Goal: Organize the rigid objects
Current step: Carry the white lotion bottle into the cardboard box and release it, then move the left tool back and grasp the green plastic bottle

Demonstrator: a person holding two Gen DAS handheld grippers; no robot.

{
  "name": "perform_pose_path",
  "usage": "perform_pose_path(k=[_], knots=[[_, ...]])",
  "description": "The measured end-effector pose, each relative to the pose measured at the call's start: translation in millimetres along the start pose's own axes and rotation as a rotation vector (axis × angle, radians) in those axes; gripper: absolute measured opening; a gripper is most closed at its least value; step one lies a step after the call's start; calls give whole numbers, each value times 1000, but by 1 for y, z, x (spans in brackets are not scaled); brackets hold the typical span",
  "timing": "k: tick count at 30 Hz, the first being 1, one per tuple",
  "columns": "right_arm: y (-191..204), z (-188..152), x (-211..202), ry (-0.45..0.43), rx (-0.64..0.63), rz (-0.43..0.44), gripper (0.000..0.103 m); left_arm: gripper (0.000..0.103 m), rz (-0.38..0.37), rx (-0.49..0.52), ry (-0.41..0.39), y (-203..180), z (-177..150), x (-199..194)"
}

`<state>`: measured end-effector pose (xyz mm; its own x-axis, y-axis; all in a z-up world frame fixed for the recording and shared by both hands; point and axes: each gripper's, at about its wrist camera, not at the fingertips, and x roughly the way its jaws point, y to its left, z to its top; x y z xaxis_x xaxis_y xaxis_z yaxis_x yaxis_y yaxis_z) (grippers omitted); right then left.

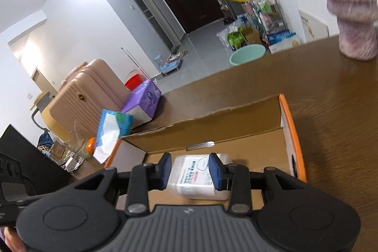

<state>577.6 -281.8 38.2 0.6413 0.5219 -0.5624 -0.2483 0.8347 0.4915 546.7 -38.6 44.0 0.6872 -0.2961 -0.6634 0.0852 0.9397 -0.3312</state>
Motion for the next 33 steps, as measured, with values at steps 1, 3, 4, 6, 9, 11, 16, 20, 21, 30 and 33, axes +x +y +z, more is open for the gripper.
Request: perform_pose_path(k=[1, 3, 4, 6, 9, 11, 16, 20, 21, 30, 33], knots=[[4, -1, -8, -6, -14, -12, 35, 34, 10, 8, -5, -3, -2, -9], [10, -3, -26, -15, -37, -33, 35, 35, 18, 20, -18, -7, -6, -30], [13, -6, -37, -21, -47, -40, 35, 38, 22, 25, -29, -9, -9, -40], [19, -11, -59, -42, -64, -50, 37, 43, 35, 41, -59, -13, -16, -64], [30, -22, -96, -72, -92, -55, 44, 50, 53, 56, -82, -17, -29, -96], [36, -31, -118, -87, -100, -52, 46, 56, 66, 75, -95, -21, -39, -118], [49, -58, -167, -125, -135, -66, 58, 75, 85, 102, -135, -29, -66, -165], [60, -83, -197, -147, -186, -87, 65, 84, 104, 128, -165, -35, -92, -201], [63, -89, -202, -152, -199, -94, 69, 85, 112, 138, -178, -36, -99, -209], [87, -161, -246, -255, -345, -119, 86, 100, 199, 182, -314, -23, -168, -257], [98, -191, -257, -299, -413, -147, 89, 102, 195, 166, -322, -11, -195, -265]])
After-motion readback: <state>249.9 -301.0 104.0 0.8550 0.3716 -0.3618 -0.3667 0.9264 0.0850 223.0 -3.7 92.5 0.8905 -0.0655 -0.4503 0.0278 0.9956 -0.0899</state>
